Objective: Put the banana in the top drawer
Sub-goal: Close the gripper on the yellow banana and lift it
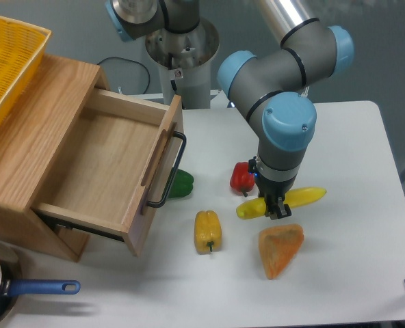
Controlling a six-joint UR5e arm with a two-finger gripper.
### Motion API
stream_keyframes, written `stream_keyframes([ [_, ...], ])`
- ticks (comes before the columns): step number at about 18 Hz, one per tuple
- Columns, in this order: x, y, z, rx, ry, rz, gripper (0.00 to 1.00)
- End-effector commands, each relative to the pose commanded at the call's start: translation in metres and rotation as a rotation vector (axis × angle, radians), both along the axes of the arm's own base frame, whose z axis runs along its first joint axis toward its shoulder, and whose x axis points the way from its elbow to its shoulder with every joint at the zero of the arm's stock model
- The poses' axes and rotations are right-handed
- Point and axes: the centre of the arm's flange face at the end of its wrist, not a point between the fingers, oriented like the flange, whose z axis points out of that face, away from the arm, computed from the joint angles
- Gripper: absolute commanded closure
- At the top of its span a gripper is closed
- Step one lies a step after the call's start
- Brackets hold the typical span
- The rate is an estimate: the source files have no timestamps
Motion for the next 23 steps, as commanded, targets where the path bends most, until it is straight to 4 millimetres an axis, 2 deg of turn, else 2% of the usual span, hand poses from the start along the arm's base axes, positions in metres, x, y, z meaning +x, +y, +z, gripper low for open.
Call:
stream_keyframes([
  [10,-0.001,-0.002,0.011,0.002,0.022,0.016,0.72],
  [16,0.003,-0.009,0.03,0.021,0.039,0.134,0.72],
  [23,0.004,-0.049,0.074,0.025,0.032,0.308,0.72],
])
